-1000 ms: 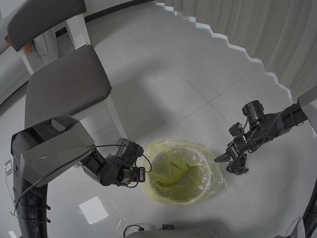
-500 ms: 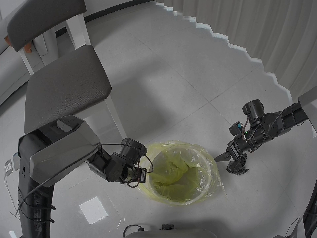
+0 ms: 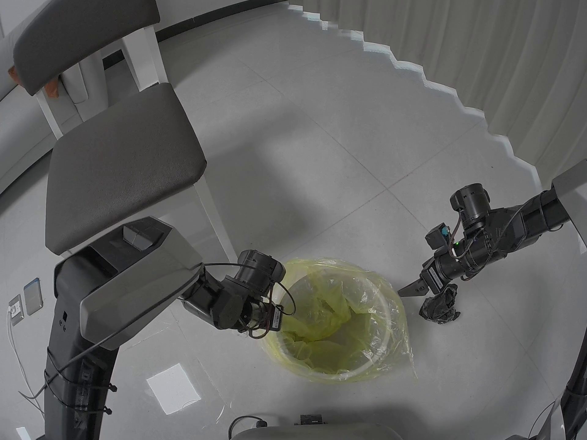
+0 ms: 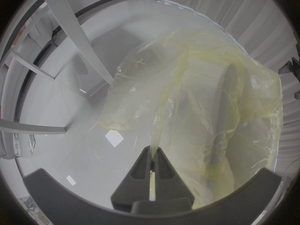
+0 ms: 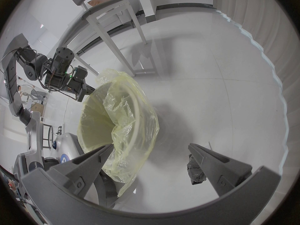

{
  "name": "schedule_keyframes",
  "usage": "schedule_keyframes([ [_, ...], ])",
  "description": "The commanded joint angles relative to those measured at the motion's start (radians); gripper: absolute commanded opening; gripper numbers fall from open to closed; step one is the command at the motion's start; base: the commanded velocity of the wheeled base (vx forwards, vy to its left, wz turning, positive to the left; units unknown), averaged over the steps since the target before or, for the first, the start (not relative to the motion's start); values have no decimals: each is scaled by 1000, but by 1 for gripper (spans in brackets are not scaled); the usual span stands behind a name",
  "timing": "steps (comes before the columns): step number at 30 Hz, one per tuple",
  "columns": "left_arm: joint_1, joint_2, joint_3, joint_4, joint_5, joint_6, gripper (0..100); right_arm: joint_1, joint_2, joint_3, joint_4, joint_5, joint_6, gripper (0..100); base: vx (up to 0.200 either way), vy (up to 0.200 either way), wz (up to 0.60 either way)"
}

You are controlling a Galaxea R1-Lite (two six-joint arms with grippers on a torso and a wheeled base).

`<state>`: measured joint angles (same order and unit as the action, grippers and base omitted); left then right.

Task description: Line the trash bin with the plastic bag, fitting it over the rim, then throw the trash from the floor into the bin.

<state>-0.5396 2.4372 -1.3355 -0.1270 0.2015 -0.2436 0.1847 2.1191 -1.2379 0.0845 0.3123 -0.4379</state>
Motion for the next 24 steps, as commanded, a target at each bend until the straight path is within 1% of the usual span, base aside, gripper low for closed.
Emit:
schedule_keyframes([
  [1, 6, 26, -70, 63, -14, 4, 0, -7, 19, -17, 0, 1, -1, 100, 0, 0, 0],
  [4, 7, 40, -114, 101, -28, 1, 0, -13, 28, -25, 1, 1, 1, 100, 0, 0, 0],
  [8, 7, 52, -145, 102, -50, -3, 0, -22, 33, -28, 0, 1, 1, 100, 0, 0, 0],
  [20, 6, 49, -142, 72, -39, -68, 0, -36, 38, -32, 0, 1, -1, 100, 0, 0, 0],
  [21, 6, 49, -140, 73, -39, -68, 100, -36, 38, -34, 0, 1, -1, 100, 0, 0, 0],
  [24, 7, 32, -123, 75, -37, -72, 100, -39, 38, -35, 1, 1, -1, 100, 0, 0, 0],
])
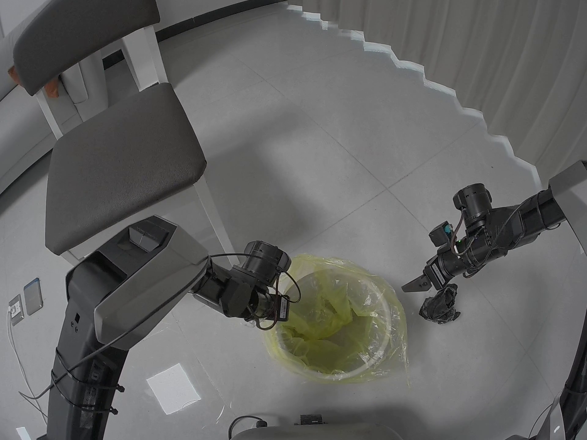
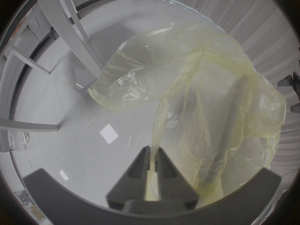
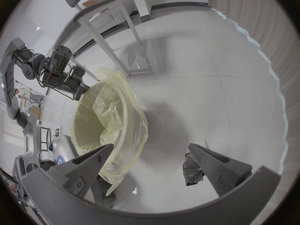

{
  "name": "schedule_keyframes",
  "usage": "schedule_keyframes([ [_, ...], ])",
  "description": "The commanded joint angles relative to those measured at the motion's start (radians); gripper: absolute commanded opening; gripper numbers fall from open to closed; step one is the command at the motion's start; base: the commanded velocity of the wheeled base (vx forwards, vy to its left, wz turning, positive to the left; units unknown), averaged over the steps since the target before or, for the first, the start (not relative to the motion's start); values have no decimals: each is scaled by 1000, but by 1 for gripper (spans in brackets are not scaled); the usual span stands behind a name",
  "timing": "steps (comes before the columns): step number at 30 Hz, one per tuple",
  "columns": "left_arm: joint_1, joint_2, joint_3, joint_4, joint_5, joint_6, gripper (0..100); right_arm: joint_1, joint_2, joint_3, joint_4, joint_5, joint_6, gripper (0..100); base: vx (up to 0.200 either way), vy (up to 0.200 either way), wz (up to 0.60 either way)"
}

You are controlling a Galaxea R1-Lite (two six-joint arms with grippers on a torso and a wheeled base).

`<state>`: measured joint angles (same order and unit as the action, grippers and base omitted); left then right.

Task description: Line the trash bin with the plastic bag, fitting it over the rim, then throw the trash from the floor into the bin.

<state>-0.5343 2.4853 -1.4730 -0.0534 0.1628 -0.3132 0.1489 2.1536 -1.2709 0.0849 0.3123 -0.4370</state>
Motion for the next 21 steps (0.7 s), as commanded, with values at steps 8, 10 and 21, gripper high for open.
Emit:
schedule_keyframes([
  [8, 31, -117, 134, -5, -11, -32, 100, -19, 11, -4, -1, 1, -2, 100, 0, 0, 0],
  [10, 37, -125, 152, -8, -12, -32, 100, -19, 9, -4, -1, 1, -2, 100, 0, 0, 0],
  [21, 50, -174, 266, -48, -8, -52, 100, -20, 3, -2, 1, 1, 0, 100, 0, 0, 0],
])
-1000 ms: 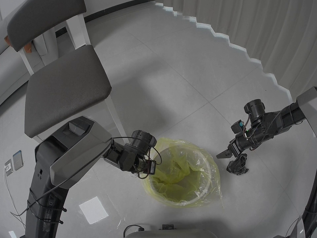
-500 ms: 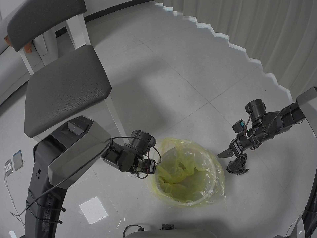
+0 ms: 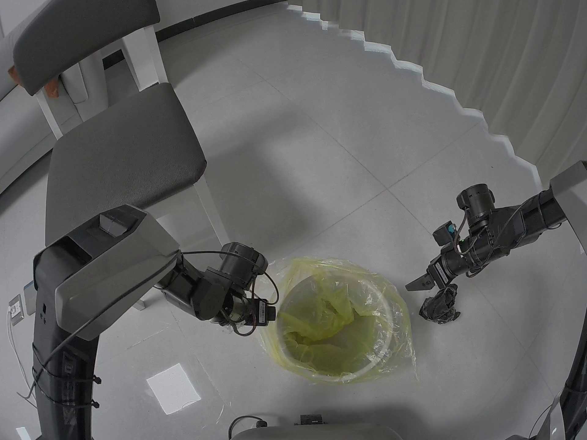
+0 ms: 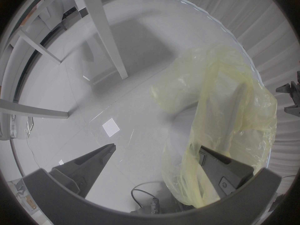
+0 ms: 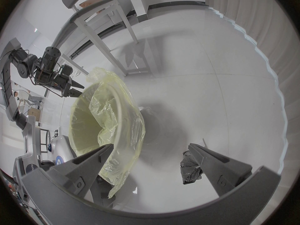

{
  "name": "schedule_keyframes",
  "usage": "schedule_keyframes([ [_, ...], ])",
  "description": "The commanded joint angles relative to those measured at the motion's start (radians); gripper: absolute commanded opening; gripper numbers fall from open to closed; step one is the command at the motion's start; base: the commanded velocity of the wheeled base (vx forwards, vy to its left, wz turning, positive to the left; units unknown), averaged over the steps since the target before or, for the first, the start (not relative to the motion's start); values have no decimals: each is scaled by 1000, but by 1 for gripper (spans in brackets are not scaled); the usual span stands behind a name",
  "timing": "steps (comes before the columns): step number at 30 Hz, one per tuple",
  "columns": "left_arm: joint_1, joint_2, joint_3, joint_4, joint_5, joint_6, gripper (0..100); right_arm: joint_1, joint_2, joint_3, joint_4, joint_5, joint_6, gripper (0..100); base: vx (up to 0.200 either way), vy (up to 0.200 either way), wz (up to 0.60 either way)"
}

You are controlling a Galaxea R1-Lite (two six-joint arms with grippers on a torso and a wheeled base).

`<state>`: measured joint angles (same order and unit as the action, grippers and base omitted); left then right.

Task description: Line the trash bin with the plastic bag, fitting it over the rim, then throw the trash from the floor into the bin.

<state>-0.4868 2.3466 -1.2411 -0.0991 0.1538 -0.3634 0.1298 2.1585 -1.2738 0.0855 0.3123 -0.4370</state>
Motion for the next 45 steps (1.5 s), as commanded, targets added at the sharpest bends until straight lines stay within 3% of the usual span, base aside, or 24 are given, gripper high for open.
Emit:
schedule_keyframes([
  [1, 4, -39, 51, -2, -2, -2, 100, -4, -2, 1, 2, 1, 0, 100, 0, 0, 0],
  [7, 27, -29, 75, -31, -3, -5, 100, -7, -3, 8, 2, 1, 1, 100, 0, 0, 0],
  [14, 30, -47, 78, -62, -40, -106, 100, -13, -14, 17, 7, 1, 3, 100, 0, 0, 0],
  [20, 19, -39, 140, -59, -17, 80, 100, -13, -16, 19, 7, 1, 4, 100, 0, 0, 0],
  [31, 28, -67, 134, -114, -63, -43, 100, -30, -28, 25, 7, 1, 4, 100, 0, 0, 0],
  [45, 28, -67, 140, -191, -73, -46, 100, -32, -31, 27, 8, 1, 4, 100, 0, 0, 0],
])
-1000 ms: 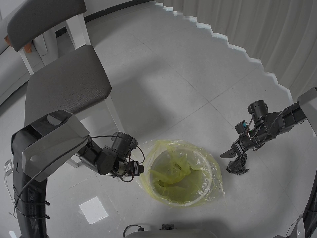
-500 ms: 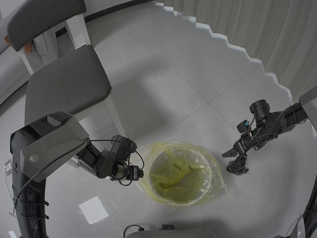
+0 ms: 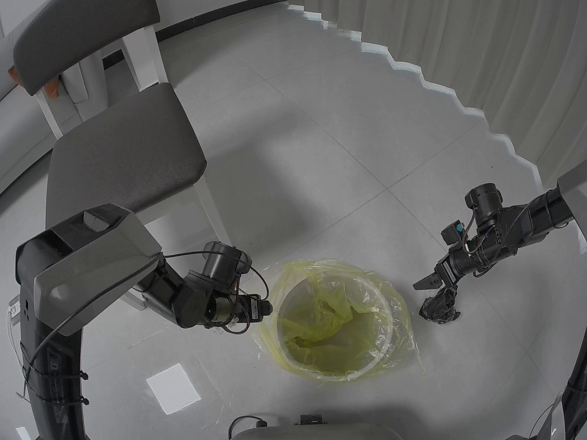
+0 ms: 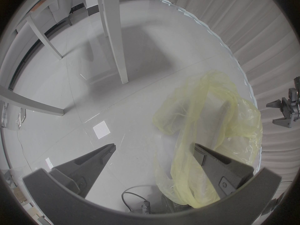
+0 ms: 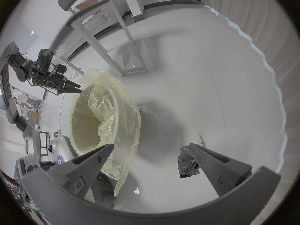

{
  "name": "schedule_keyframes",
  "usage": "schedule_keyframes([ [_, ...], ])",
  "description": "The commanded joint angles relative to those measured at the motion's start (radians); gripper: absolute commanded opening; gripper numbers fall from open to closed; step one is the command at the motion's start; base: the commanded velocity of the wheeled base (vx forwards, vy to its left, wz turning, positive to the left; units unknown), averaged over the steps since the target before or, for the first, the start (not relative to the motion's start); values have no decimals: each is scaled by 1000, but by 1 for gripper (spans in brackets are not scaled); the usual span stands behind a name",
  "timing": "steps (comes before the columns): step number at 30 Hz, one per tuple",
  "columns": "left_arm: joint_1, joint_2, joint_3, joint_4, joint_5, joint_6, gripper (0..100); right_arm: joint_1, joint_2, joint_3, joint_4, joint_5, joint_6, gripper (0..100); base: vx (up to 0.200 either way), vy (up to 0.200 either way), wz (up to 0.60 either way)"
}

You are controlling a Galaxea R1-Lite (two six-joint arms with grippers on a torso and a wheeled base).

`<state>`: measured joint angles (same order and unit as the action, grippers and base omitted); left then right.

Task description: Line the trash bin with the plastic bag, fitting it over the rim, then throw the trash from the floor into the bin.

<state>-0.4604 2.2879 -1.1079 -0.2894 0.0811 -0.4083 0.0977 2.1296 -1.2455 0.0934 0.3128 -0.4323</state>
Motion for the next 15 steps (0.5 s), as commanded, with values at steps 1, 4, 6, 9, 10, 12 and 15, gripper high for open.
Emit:
schedule_keyframes([
  [1, 2, -19, 11, -1, 0, -9, 100, 1, 0, -2, 0, 0, 0, 100, 0, 0, 0],
  [4, 2, -50, 28, -2, 3, -14, 100, -9, 3, -3, -1, 0, 0, 100, 0, 0, 0],
  [6, 2, -73, 36, -4, 6, -14, 100, -21, 7, -6, -3, 0, -2, 100, 0, 0, 0],
  [9, -7, -108, 37, -10, 13, -20, 100, -49, 12, -14, -4, -1, -6, 100, 0, 0, 0],
  [10, -11, -125, 42, -17, 11, -21, 100, -56, 12, -17, -4, 0, -6, 100, 0, 0, 0],
  [12, -20, -151, 52, -33, 11, -21, 100, -69, 13, -18, -4, 0, -9, 100, 0, 0, 0],
  [15, -40, -192, 99, -86, 13, -18, 100, -93, 23, -22, -3, -1, -39, 100, 0, 0, 0],
])
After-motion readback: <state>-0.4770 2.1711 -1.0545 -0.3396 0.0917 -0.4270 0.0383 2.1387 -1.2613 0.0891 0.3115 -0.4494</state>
